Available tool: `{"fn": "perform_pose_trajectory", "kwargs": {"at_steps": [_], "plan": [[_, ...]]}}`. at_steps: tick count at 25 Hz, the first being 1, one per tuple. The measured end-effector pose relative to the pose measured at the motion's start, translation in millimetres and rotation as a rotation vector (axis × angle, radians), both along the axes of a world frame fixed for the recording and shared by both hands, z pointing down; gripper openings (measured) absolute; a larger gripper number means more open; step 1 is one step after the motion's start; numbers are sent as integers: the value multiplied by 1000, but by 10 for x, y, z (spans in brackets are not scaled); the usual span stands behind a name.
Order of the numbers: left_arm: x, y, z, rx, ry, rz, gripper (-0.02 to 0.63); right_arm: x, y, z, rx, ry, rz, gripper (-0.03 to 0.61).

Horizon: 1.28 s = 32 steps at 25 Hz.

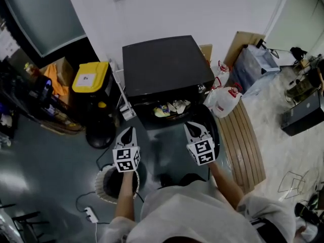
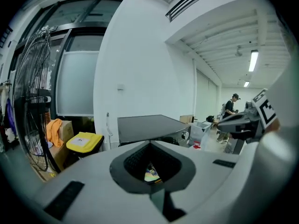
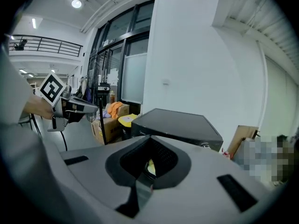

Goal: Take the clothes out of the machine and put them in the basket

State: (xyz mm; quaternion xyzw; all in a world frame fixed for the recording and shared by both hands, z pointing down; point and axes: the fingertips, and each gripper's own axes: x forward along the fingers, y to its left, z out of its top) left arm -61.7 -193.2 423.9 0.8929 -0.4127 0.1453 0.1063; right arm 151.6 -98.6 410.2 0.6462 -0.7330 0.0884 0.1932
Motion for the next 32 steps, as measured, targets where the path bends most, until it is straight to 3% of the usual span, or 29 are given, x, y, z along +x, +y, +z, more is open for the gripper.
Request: {"fn": "perform_pose_trajectory", "kwargs": {"at_steps": [11,19,27,32], "plan": [[13,-225,502,-63,-71,-137,18,323,-513,583,-77,-32,-97,21],[341,-368,951,-106,-94,-237,18,683,-967,1112,-114,-55,-166,22],[609,-587,1461,-118,-96,-245,18,759,-1322,1698,-142,-61,-204,23],[585,-666,1922,-151,-83,-240,18,706,-1469,2153,-167,-49,-199,23]]}}
